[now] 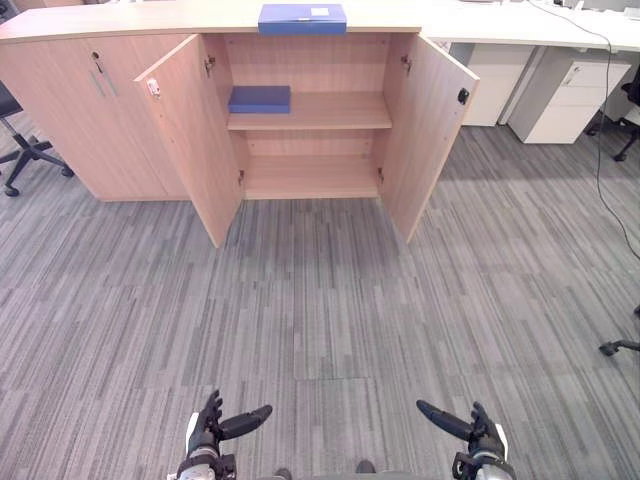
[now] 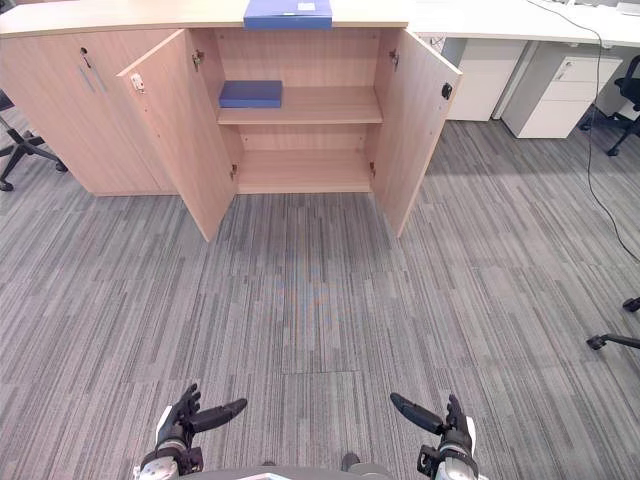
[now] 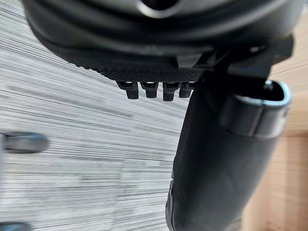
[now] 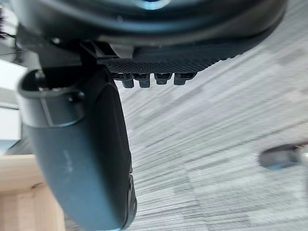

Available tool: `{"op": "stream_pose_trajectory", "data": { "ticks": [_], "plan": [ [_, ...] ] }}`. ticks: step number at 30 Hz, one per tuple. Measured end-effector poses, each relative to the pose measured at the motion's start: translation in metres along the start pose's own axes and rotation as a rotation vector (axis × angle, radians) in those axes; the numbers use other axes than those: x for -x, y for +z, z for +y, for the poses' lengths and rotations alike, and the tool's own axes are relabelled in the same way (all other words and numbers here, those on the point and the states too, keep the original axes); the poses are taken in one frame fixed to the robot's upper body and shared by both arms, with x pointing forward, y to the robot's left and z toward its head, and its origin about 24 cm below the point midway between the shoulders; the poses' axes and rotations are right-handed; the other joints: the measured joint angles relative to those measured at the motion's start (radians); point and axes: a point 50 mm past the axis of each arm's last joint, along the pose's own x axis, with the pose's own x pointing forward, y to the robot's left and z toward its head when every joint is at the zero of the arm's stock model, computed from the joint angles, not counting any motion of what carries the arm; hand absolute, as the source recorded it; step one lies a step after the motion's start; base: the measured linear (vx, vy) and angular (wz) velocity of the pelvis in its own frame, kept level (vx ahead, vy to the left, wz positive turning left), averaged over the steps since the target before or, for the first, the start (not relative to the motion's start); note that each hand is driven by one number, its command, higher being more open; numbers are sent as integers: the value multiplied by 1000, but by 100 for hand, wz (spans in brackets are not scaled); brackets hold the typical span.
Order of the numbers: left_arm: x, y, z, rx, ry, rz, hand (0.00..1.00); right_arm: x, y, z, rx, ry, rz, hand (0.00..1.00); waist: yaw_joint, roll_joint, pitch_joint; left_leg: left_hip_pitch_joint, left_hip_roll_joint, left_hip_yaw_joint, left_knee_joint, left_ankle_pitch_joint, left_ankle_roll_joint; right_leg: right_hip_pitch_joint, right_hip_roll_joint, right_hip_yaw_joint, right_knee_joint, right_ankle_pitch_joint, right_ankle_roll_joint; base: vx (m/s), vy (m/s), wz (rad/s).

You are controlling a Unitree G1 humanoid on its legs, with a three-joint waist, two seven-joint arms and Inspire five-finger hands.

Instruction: Walk over to the cabinet, pick up the folder, carry it to the office cabinet, place the folder inside the office cabinet, then close the office cabinet door

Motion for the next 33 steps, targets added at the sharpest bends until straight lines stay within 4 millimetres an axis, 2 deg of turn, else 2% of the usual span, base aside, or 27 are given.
{"op": "stream_pose_trajectory", "data": {
  "ticks": [10,13,16,20,23,24,25,26,27,29,30,31,32,33],
  "plan": [
    [4,-3,5,9,12,-1,100,-1,7,2,20,19,-30,100,-2,-1,25,6,-1,18,-15,0,0,-2,-2,5,-9,1,1,-10,4,-4],
    [5,-1,5,19,12,-12,100,-2,11,3,20,20,-43,100,0,-3,35,-22,-2,39,1,-11,4,-26,-4,15,-9,4,5,-27,18,-13],
    [6,10,3,39,6,-66,100,-5,21,8,15,29,-71,100,4,0,65,-72,-1,59,64,-58,13,-55,-7,30,-8,5,10,4,33,-14],
    [6,19,0,74,1,-104,100,-7,36,12,11,39,-124,100,12,12,76,-122,2,82,154,-121,31,-78,-12,52,-5,-7,29,111,71,-20],
    [4,31,-7,107,-17,-151,100,-11,49,11,18,32,-158,100,22,30,90,-148,1,93,235,-199,48,-148,-22,52,160,-90,77,161,103,-14],
    [3,35,-10,112,-23,-161,100,-12,54,12,17,35,-173,100,21,36,102,-131,-5,90,241,-217,55,-214,-31,32,327,-128,100,191,135,0],
    [2,39,-12,112,-29,-174,100,-13,58,15,16,40,-181,100,12,39,121,-87,-14,77,230,-230,73,-311,-55,-30,577,-137,113,213,135,12],
    [1,41,-12,108,-31,-179,100,-13,58,16,15,44,-181,100,7,35,130,-57,-21,69,222,-234,79,-347,-67,-61,659,-157,111,298,113,37],
    [0,42,-11,88,-33,-181,100,-11,51,15,30,48,-164,100,3,47,142,6,-22,50,182,-241,82,-384,-83,-126,682,-203,59,374,67,36],
    [-3,51,-9,77,-25,-203,100,-10,48,18,53,66,-157,100,-6,53,151,62,-6,22,124,-241,81,-444,-68,-198,604,-206,32,470,8,44],
    [-5,53,-9,78,-23,-208,100,-10,48,19,55,69,-158,100,-9,57,155,71,2,15,114,-241,80,-457,-61,-211,571,-198,23,365,-47,58],
    [-8,59,-10,83,-21,-220,100,-10,50,21,65,78,-165,100,-25,73,164,93,26,-7,87,-243,75,-491,-34,-241,461,-160,3,514,-91,67],
    [-10,64,-10,82,-23,-232,100,-10,50,22,68,82,-166,100,-36,69,166,116,41,-14,73,-247,46,-513,-7,-246,327,-67,-16,696,-131,81],
    [-10,65,-11,83,-25,-234,100,-9,47,20,78,79,-158,100,-40,65,166,152,50,-16,72,-269,8,-513,6,-235,221,104,-50,733,-148,70]
  ]
}}
